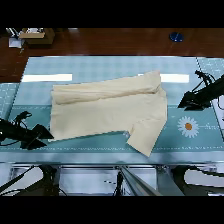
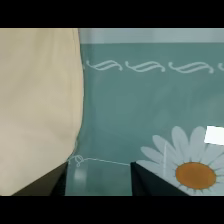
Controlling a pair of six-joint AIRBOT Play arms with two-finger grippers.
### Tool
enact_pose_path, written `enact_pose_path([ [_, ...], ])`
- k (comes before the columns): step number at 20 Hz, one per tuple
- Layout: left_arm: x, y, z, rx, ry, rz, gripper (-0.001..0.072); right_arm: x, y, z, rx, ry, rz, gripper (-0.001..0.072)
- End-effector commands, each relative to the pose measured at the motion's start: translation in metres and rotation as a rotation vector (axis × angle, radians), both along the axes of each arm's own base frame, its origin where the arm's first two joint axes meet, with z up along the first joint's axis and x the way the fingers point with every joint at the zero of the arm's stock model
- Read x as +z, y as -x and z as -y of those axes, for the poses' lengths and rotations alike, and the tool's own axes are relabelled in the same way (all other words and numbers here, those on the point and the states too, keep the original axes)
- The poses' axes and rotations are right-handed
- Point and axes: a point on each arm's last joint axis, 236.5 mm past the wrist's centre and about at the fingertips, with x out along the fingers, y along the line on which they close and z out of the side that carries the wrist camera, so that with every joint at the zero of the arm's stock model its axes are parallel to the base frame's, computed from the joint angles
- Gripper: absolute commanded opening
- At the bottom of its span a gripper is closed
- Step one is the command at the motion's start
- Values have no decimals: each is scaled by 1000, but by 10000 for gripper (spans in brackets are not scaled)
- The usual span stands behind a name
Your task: Fold the shirts.
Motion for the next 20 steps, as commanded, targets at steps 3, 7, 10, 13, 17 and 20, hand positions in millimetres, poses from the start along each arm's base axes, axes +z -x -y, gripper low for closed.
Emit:
enact_pose_path([
  [3, -21, -41, -1, 185, -43, 148, 627, -3, -7, -12, -31, -59, 48, 477],
  [7, -32, -52, 9, 137, -95, 179, 388, 1, -11, -20, -45, -97, 62, 476],
  [10, -37, -49, 27, 59, -84, 168, 25, 7, -13, -26, -52, -127, 72, 476],
  [13, -36, -47, 30, 44, -74, 160, 24, 4, 5, -14, -14, -77, 42, 476],
  [17, -35, -45, 32, 17, -65, 170, 24, -20, 49, -23, -148, -158, 7, 477],
  [20, -34, -44, 33, -4, -61, 179, 24, -40, 74, -45, -189, -207, 4, 488],
])
